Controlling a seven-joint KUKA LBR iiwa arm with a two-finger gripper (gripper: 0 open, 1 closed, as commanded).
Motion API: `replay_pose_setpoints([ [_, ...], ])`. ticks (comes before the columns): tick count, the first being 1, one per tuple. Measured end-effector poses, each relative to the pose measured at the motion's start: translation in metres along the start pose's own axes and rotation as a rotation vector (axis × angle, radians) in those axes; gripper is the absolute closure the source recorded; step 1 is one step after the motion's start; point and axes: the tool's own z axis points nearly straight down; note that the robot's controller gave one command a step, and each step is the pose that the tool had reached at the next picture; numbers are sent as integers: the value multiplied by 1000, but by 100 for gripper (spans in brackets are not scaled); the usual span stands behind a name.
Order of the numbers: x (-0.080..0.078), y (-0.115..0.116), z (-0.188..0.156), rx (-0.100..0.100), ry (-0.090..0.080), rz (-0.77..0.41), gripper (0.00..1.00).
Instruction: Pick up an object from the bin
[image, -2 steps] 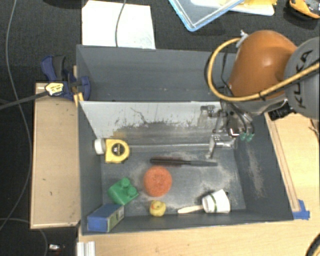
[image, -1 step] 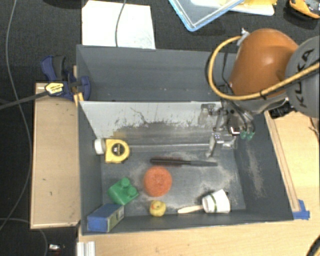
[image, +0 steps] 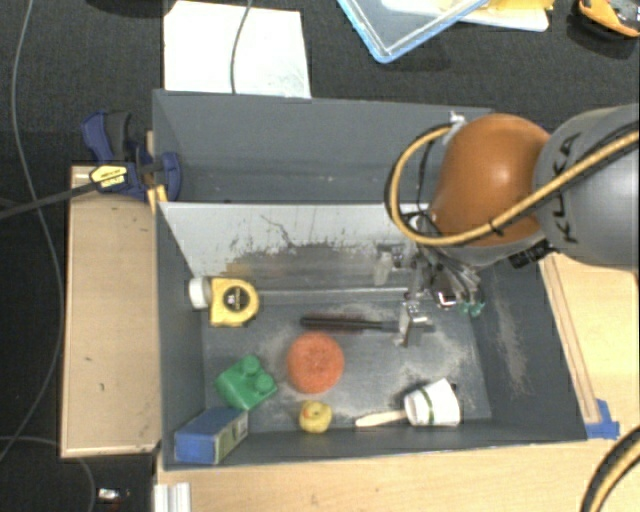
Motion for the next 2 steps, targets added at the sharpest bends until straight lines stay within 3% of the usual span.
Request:
replay_pose_setpoints([
  [1,50,19,55,2,-8,-188,0],
  [2,49,60,110,1,-7,-60,0],
])
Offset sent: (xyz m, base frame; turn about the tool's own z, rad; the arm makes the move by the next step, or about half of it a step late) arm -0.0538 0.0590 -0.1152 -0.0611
